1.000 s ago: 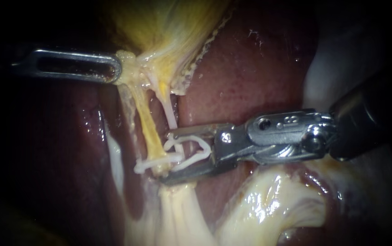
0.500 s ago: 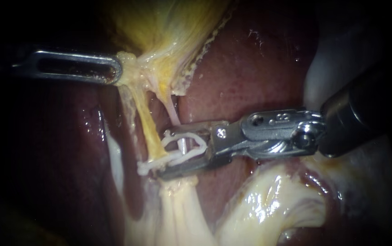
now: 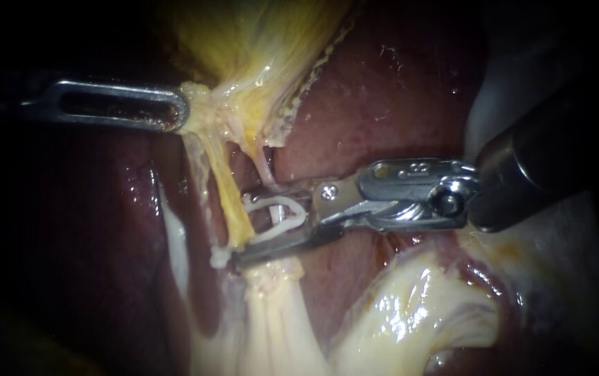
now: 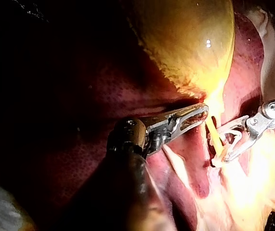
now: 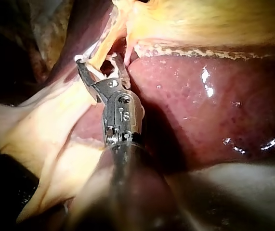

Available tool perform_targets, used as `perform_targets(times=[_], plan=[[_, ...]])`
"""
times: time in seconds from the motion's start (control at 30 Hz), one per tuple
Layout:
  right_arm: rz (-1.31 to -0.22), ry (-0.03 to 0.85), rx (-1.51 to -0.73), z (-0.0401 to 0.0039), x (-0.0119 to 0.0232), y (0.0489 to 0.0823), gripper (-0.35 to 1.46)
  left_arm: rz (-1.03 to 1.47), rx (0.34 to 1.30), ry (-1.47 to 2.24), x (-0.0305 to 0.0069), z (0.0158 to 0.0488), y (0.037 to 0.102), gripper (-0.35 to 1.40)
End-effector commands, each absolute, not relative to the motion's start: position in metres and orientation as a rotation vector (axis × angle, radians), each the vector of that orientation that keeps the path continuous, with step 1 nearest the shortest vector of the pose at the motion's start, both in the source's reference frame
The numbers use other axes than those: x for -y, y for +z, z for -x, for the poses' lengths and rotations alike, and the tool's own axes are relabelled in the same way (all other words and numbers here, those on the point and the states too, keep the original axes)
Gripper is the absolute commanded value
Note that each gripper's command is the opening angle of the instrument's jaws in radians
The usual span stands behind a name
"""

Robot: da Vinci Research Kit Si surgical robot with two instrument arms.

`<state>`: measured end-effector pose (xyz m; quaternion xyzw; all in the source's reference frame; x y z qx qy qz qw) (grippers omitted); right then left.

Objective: Clipping second clip left tube

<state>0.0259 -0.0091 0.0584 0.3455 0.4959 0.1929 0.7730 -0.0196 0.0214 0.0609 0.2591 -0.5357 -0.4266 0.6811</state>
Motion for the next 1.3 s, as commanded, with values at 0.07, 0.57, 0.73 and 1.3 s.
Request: perform_targets(times=[0.07, 0.57, 0.73, 1.3], plan=[[-0.778, 0.435, -1.096, -0.0263, 0.0092, 0.0583, 0.49, -0.581, 1.202, -0.957, -0.0214, 0.0196, 0.061, -0.35], [-1.001, 0.432, -1.234, -0.0282, 0.0115, 0.0551, 0.45, -0.581, 1.202, -0.957, -0.0214, 0.0196, 0.061, -0.35], [-1.015, 0.42, -1.238, -0.0286, 0.0122, 0.0541, 0.44, -0.581, 1.202, -0.957, -0.0214, 0.0196, 0.061, -0.35], [-1.029, 0.513, -1.209, -0.028, 0.0119, 0.0543, -0.24, -0.581, 1.202, -0.958, -0.0214, 0.0196, 0.061, -0.35]])
